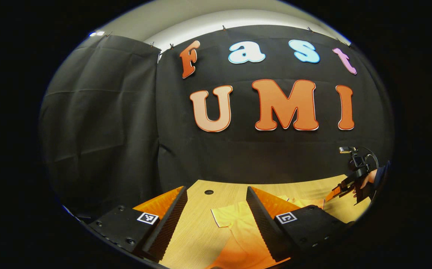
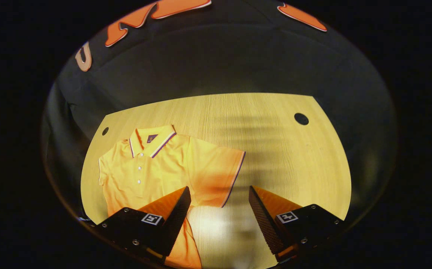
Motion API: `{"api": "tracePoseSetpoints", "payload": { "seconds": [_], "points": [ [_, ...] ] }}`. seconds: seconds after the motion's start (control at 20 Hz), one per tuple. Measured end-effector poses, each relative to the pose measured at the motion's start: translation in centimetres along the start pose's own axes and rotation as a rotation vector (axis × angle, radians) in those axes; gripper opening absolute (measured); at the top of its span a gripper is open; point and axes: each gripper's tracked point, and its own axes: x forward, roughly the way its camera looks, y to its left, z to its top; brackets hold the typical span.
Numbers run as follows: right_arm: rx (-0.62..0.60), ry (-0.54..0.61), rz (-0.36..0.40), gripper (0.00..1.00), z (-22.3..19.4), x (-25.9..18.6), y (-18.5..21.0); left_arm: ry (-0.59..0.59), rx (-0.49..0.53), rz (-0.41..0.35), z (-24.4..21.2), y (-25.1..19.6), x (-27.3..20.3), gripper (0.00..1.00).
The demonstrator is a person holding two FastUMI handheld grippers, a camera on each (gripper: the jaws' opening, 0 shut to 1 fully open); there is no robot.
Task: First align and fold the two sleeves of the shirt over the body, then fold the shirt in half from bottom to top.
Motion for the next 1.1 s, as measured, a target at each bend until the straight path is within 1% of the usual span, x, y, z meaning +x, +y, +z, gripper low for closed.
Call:
{"api": "tracePoseSetpoints", "payload": {
  "seconds": [0.2,0.25,0.3,0.45,0.5,0.55,0.65,0.8,0.85,0.9,0.95,1.0,1.05,1.1],
  "points": [
    [0.029,0.097,-0.007,0.95,-0.8,3.0,-0.4,0.050,-0.003,0.043,-2.0,2.6,0.8,0.98],
    [0.036,0.123,-0.011,0.95,-1.2,3.7,-0.4,0.064,-0.004,0.055,-2.5,3.1,1.1,0.99],
    [0.044,0.147,-0.011,0.94,-1.5,4.5,-0.3,0.078,-0.002,0.066,-2.8,3.6,1.3,0.98],
    [0.048,0.195,-0.006,0.86,-1.8,6.5,0.3,0.112,0.005,0.094,-3.7,4.6,1.9,0.98],
    [0.040,0.204,-0.022,0.78,-1.7,7.4,0.1,0.123,0.008,0.100,-4.1,4.8,2.2,1.00],
    [0.035,0.218,-0.041,0.82,-1.7,8.0,-0.1,0.135,0.011,0.103,-4.4,5.2,2.3,0.98],
    [0.040,0.246,-0.073,0.81,-1.6,9.0,-0.5,0.154,0.016,0.108,-5.0,5.2,2.8,0.98],
    [0.055,0.282,-0.084,0.81,-1.5,10.3,-0.3,0.187,0.021,0.106,-5.9,5.2,3.4,0.98],
    [0.059,0.296,-0.107,0.81,-1.6,10.3,-0.6,0.197,0.019,0.103,-6.4,5.2,3.6,0.98],
    [0.074,0.272,-0.118,0.81,-1.1,10.5,-0.9,0.202,0.017,0.104,-6.6,5.2,3.9,0.98],
    [0.073,0.269,-0.136,0.70,-1.2,10.8,-1.2,0.208,0.015,0.107,-6.7,5.4,4.1,0.98],
    [0.060,0.265,-0.148,0.65,-1.0,10.8,-1.4,0.214,0.011,0.107,-6.9,5.5,4.4,0.98],
    [0.048,0.264,-0.151,0.54,-1.2,10.6,-1.4,0.222,0.004,0.105,-7.2,5.6,4.6,0.98],
    [0.035,0.253,-0.147,0.52,-1.2,10.7,-1.1,0.230,-0.005,0.104,-7.6,5.6,5.0,0.98]
  ]
}}
